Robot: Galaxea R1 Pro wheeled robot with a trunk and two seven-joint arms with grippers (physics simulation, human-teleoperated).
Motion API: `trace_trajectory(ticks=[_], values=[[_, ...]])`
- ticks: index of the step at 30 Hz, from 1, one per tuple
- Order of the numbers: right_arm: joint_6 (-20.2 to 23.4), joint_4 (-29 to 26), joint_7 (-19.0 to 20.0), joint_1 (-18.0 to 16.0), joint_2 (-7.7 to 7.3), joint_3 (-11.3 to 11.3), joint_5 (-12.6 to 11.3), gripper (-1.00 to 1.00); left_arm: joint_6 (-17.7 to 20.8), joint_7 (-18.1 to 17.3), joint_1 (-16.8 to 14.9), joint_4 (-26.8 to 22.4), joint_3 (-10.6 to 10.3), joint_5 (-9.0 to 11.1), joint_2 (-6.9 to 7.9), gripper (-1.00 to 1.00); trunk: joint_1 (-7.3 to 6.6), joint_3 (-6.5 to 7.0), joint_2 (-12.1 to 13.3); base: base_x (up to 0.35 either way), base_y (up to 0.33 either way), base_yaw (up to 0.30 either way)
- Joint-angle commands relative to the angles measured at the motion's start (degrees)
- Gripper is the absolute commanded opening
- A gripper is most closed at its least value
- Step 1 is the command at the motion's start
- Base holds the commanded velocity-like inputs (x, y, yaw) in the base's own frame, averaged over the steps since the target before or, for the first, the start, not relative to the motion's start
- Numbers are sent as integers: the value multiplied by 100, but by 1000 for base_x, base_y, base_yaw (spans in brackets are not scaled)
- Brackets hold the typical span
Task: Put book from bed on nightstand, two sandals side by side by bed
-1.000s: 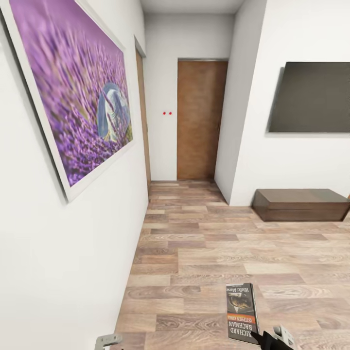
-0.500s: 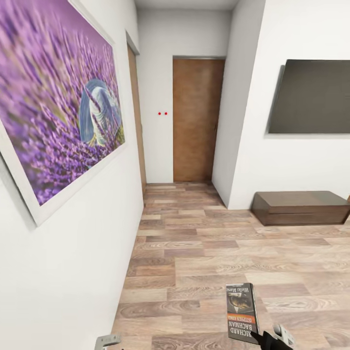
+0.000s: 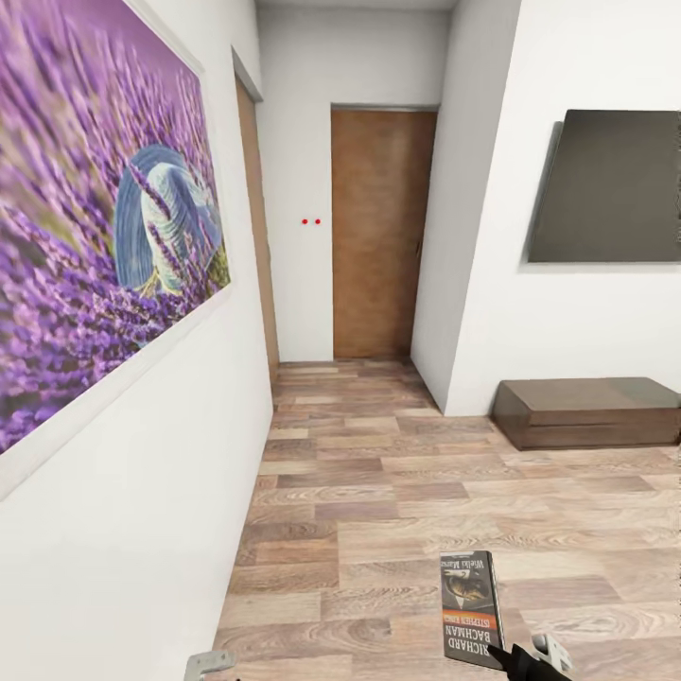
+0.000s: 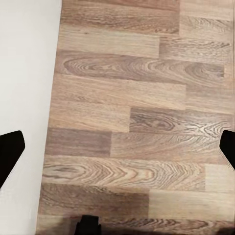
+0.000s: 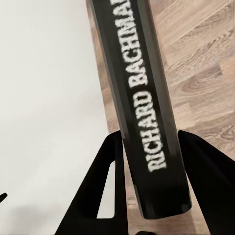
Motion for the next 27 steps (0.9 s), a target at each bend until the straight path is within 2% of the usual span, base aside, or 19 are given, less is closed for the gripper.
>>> trace_trajectory(ticks=[1,6,17,27], values=[[61,-2,20,-5,-1,-14,-64,-100,-15,-27,-4,7,35,43,1,100,4,-8,-6,331,0,-204],[61,-2,19,-5,-1,-14,-64,-100,-15,-27,-4,7,37,43,-2,100,4,-8,-6,331,0,-106],[61,-2,11,-5,-1,-14,-64,-100,-15,-27,-4,6,35,43,-3,100,4,-8,-6,331,0,-5],[61,-2,10,-5,3,-12,-64,-100,-15,-27,-4,5,35,43,0,100,4,-8,-6,322,-76,-11]])
